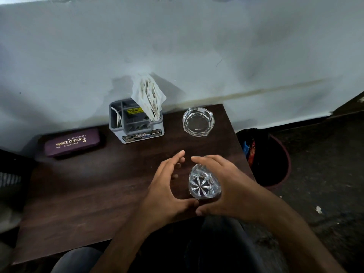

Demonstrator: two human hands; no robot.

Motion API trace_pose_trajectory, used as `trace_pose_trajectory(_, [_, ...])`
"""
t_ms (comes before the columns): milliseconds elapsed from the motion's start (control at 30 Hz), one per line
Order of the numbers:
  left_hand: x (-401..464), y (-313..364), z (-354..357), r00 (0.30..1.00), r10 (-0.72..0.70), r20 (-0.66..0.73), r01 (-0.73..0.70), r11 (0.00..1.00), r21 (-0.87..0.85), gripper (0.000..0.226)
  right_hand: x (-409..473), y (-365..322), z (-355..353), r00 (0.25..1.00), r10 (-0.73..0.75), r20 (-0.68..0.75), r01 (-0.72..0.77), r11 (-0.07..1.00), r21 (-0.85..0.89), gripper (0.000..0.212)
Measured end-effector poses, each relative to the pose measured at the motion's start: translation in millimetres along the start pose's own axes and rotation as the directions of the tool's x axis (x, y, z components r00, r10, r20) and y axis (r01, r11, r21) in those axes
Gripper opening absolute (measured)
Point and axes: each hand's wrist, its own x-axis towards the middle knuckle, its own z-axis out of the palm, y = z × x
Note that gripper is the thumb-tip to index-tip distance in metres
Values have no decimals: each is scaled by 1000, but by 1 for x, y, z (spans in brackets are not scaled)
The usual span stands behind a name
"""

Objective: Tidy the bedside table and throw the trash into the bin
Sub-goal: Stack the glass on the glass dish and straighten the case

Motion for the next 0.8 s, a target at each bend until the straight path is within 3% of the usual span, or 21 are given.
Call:
trace_pose_trajectory(167, [13,4,-15,997,38,-74,-33,997,63,90,14,-1,5,986,-27,-162,18,998,-57,94])
trace_pose_trajectory(267, [23,6,-15,990,36,-137,-24,996,89,82,25,0,-5,958,-38,-283,39,999,-1,92])
trace_pose_trajectory(333, [27,7,-15,987,15,-160,3,994,113,79,37,-1,-18,927,-41,-373,64,997,48,86])
trace_pose_trajectory(467, [34,8,-18,981,-36,-189,61,990,128,76,71,-3,-51,839,-35,-542,32,999,-16,84])
trace_pose_trajectory(667, [62,16,-23,991,-36,-130,52,990,127,73,113,3,-81,801,35,-598,-31,999,16,82])
trace_pose_trajectory(800, [78,17,-22,991,-33,-130,51,988,144,71,136,14,-82,821,75,-566,-81,997,15,85])
